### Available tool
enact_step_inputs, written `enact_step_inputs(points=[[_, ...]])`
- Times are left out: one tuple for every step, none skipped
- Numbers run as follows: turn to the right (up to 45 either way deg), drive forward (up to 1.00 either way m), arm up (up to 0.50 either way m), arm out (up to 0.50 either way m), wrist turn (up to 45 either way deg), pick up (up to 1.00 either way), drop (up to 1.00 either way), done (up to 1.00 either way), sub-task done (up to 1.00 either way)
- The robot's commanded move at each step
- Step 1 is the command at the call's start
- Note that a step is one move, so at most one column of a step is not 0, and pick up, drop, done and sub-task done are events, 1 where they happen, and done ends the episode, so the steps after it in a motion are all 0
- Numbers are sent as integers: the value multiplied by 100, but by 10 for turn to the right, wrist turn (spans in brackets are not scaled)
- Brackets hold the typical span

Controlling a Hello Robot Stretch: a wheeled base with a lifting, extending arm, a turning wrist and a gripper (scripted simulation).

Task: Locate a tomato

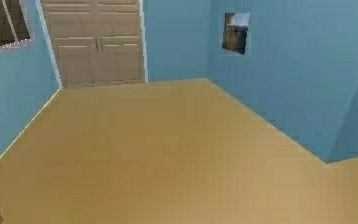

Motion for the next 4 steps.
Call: enact_step_inputs(points=[[450,0,0,0,0,0,0,0,0],[420,0,0,0,0,0,0,0,0],[0,100,0,0,0,0,0,0,0],[0,100,0,0,0,0,0,0,0]])
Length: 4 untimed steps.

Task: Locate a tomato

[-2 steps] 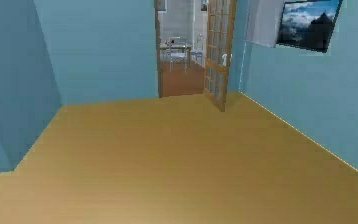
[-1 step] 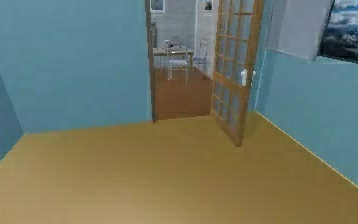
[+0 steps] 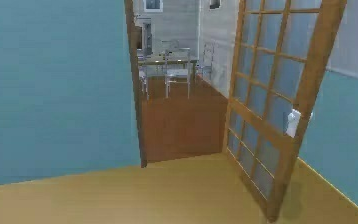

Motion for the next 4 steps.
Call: enact_step_inputs(points=[[0,100,0,0,0,0,0,0,0],[-30,0,0,0,0,0,0,0,0],[0,65,0,0,0,0,0,0,0],[-90,0,0,0,0,0,0,0,0]])
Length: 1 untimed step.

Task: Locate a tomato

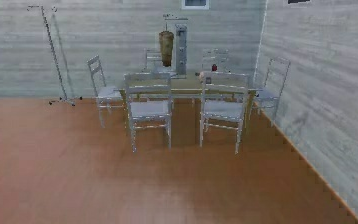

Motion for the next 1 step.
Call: enact_step_inputs(points=[[0,45,0,0,0,0,0,0,0]])
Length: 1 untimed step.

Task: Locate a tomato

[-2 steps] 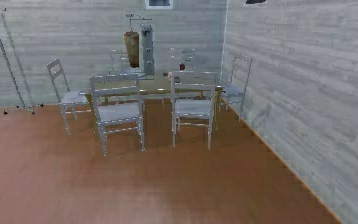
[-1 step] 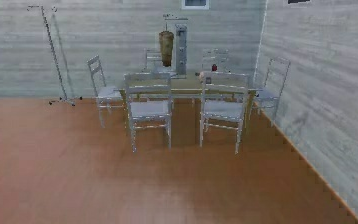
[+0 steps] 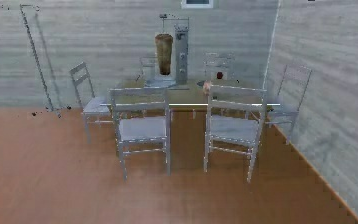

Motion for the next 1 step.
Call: enact_step_inputs(points=[[0,30,0,0,0,0,0,0,0]])
